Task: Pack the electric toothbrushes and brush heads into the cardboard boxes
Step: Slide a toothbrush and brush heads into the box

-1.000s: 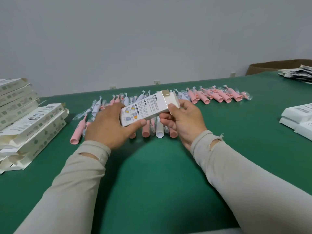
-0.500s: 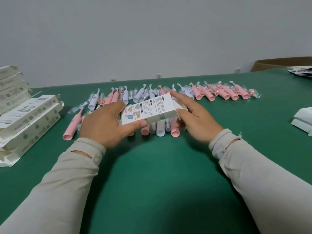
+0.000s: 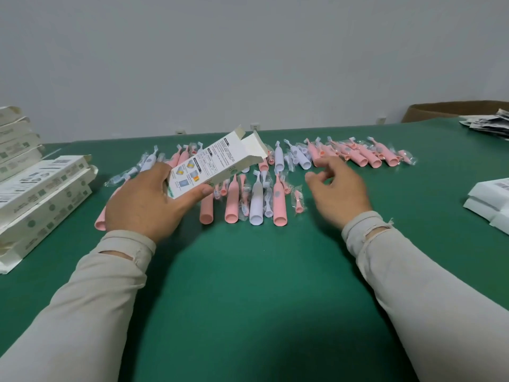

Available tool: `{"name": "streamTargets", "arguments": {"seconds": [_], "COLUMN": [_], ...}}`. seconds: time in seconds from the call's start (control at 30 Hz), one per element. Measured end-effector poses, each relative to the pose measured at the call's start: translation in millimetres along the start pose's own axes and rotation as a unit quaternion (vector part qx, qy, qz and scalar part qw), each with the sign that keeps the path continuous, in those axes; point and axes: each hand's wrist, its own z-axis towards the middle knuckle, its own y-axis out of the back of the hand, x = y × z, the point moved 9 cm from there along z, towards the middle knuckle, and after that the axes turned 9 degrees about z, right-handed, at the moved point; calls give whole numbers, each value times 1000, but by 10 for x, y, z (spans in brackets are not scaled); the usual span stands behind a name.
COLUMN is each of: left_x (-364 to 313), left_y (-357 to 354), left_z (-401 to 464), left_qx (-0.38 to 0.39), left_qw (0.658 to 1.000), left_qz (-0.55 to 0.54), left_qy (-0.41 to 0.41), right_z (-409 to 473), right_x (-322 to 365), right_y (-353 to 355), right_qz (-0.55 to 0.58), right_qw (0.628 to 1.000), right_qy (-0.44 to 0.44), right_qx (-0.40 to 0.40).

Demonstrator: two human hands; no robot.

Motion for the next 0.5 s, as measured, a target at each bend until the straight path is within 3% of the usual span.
{"name": "streamTargets", "arguments": {"seconds": [0.13,0.27,0.5], "left_x": [-65,-65,-74], "left_y": [-6,-13,-40], "left_z": [-16,-29,-33], "left_qx": [10,12,18], "left_qw": [1000,1000,1000], "left_qz": [0,4,-8], "left_qy": [-4,-6,-10], "right_z": [-221,-296,-276], "right_x": [385,356,254], "right_y": [-494,-706,-538], "right_qz": [-158,-252,-291], "right_qw": [965,933,928], "right_qy": [145,103,37], "right_qx": [153,235,232]}}
